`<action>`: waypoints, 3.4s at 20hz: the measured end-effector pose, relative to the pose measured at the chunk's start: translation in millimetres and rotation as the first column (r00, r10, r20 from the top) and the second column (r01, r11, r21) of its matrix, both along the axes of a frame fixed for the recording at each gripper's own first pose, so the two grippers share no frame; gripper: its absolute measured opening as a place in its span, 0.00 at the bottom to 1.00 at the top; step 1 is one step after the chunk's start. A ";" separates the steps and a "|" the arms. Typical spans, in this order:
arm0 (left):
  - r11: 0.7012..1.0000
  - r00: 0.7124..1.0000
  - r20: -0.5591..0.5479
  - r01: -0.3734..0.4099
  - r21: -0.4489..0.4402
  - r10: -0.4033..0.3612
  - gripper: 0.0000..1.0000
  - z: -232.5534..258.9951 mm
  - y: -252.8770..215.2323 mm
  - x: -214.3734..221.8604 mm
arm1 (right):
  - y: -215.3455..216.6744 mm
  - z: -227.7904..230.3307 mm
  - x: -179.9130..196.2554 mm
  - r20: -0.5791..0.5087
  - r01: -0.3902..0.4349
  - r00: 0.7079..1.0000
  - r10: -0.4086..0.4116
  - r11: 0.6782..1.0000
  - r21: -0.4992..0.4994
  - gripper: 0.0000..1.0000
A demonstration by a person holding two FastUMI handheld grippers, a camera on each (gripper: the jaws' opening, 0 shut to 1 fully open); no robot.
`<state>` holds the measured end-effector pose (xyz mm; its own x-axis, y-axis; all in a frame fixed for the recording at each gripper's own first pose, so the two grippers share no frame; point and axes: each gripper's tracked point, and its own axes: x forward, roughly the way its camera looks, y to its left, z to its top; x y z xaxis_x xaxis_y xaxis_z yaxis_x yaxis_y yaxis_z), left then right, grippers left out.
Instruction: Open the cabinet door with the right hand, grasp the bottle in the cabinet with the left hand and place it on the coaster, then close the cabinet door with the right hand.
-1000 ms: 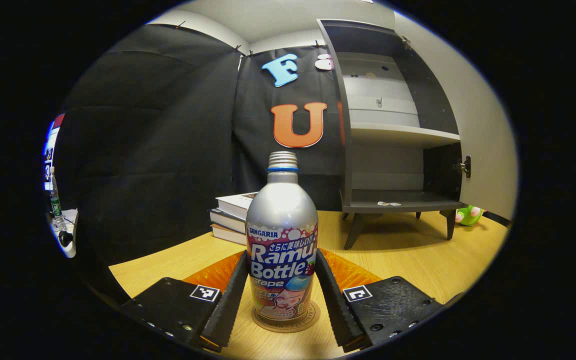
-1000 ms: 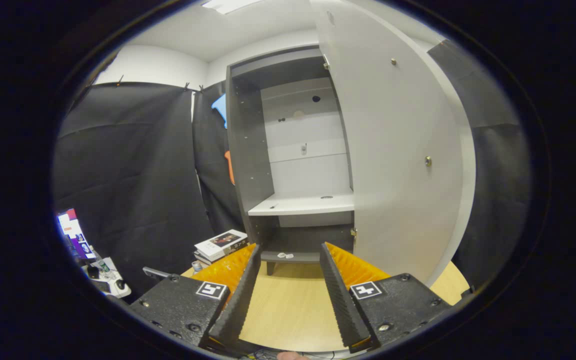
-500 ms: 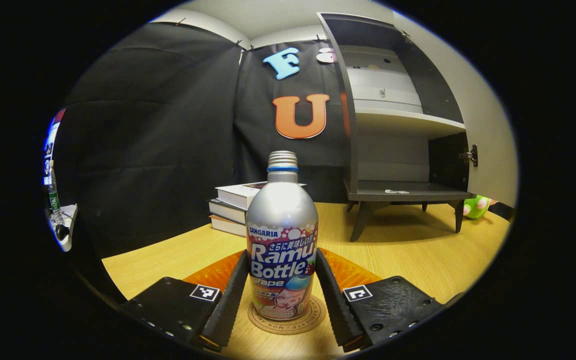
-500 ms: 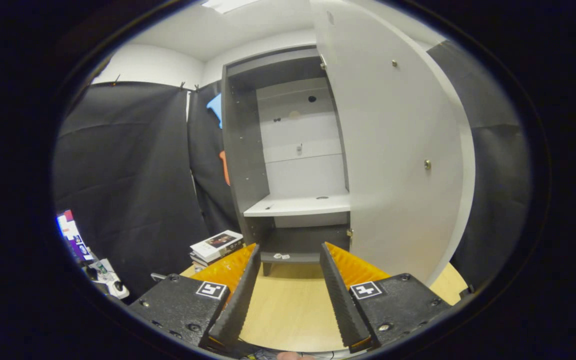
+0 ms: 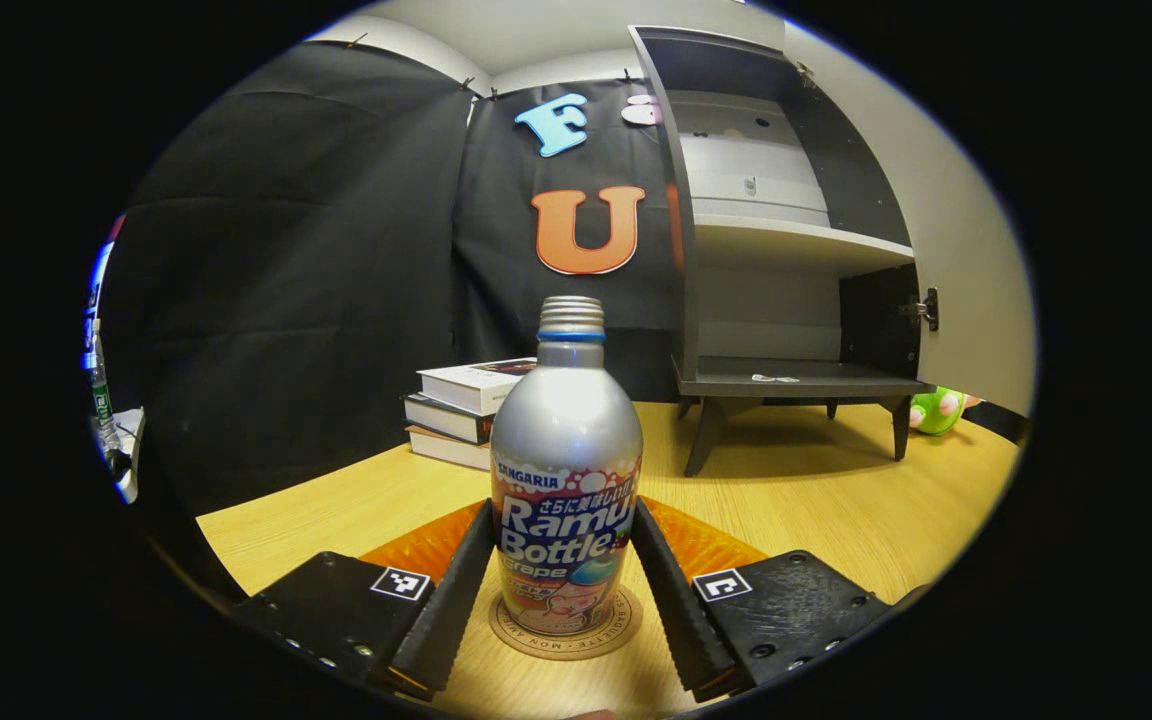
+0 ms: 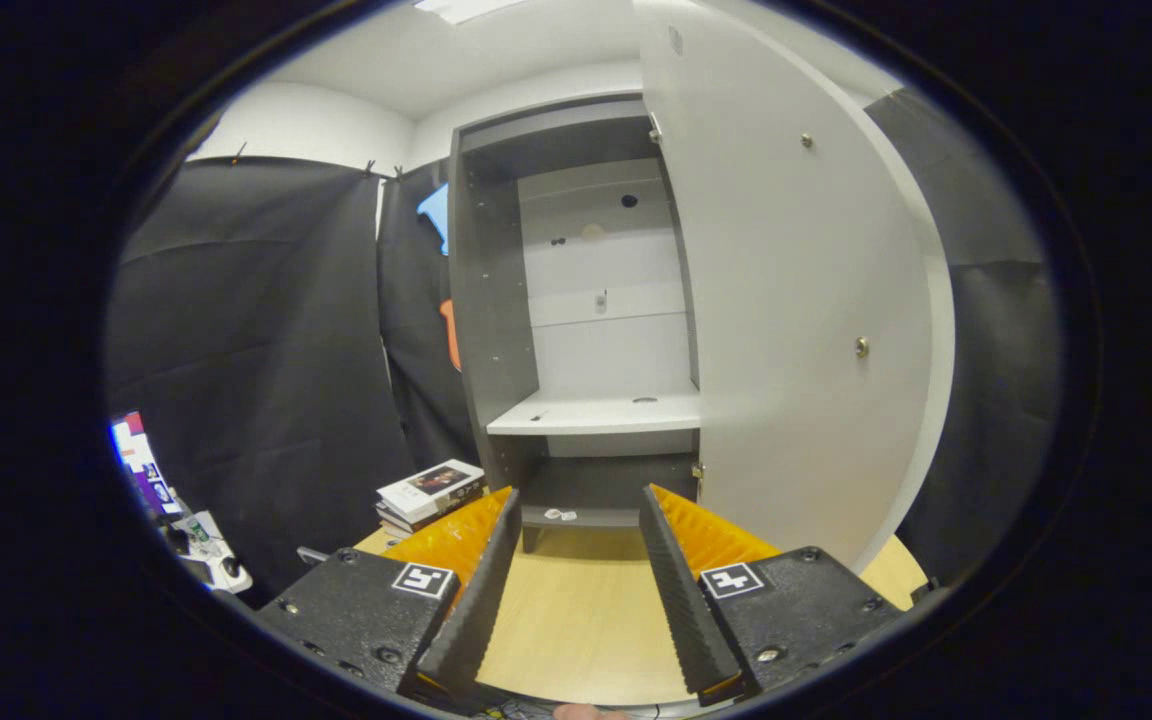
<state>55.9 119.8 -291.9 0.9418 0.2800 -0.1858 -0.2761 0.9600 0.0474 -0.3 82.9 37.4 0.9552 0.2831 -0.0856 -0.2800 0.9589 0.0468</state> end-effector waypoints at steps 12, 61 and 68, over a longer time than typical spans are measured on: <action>0.999 0.994 0.108 0.001 0.036 -0.004 0.96 69.4 3.2 -11.4 | -1.8 -1.1 -4.2 0.004 -0.005 1.000 0.005 1.000 0.009 0.76; 0.973 0.966 0.121 0.223 0.066 -0.230 0.94 284.1 -80.6 -81.4 | -199.5 110.4 -2.3 0.255 0.275 0.921 -0.294 0.955 0.107 0.87; 0.961 0.956 0.107 0.268 0.070 -0.275 0.96 275.5 -90.8 -77.6 | -137.0 108.7 -2.2 0.254 0.145 0.953 -0.167 0.984 0.103 0.87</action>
